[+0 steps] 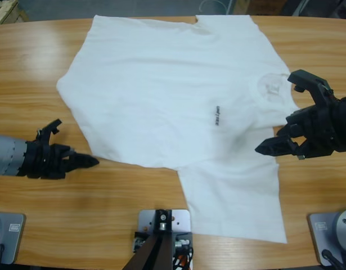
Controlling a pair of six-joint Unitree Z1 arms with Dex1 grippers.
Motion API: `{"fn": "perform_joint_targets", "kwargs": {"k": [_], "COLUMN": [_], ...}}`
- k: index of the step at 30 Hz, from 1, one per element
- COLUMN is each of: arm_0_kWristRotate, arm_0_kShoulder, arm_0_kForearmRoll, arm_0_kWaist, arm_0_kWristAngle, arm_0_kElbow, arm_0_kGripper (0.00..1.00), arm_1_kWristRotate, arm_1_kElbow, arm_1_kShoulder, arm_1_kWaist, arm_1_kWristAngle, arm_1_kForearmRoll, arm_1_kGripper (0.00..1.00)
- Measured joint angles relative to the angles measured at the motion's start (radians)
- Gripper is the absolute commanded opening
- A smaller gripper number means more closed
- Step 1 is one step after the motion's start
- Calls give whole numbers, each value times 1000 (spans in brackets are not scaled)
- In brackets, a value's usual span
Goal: Fold clothes
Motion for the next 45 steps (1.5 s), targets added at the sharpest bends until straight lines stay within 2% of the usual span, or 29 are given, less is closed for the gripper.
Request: {"fn": "perform_joint_targets", "kwargs": {"k": [9,10,12,13,14,15,23,25,26,27,28,35,40,45], "arm_0_kWristRotate": [0,0,0,0,0,0,40,51,57,66,76,145,144,133], "arm_0_kShoulder": [168,184,213,226,238,249,328,342,348,352,356,339,259,36], "arm_0_kForearmRoll": [-126,-138,-162,-169,-174,-178,-212,-216,-217,-217,-218,-218,-216,-138], "arm_0_kWaist": [46,49,55,61,67,76,169,184,189,193,196,198,190,106], "arm_0_kWristAngle": [-18,-29,-61,-76,-91,-109,-224,-243,-250,-257,-264,-277,-280,-267], "arm_0_kElbow": [-111,-123,-137,-144,-151,-158,-173,-173,-173,-173,-173,-163,-163,-152], "arm_0_kGripper": [985,888,572,396,128,0,0,0,0,0,0,0,0,0], "arm_1_kWristRotate": [0,0,0,0,0,0,0,0,0,0,0,0,0,0], "arm_1_kElbow": [0,0,0,0,0,0,0,0,0,0,0,0,0,0], "arm_1_kShoulder": [0,0,0,0,0,0,0,0,0,0,0,0,0,0], "arm_1_kWaist": [0,0,0,0,0,0,0,0,0,0,0,0,0,0], "arm_1_kWristAngle": [0,0,0,2,3,5,8,8,8,8,8,8,8,8], "arm_1_kForearmRoll": [0,0,0,0,0,0,0,0,0,0,0,1,1,1], "arm_1_kGripper": [770,770,770,770,770,770,767,716,671,580,559,560,560,560]}}
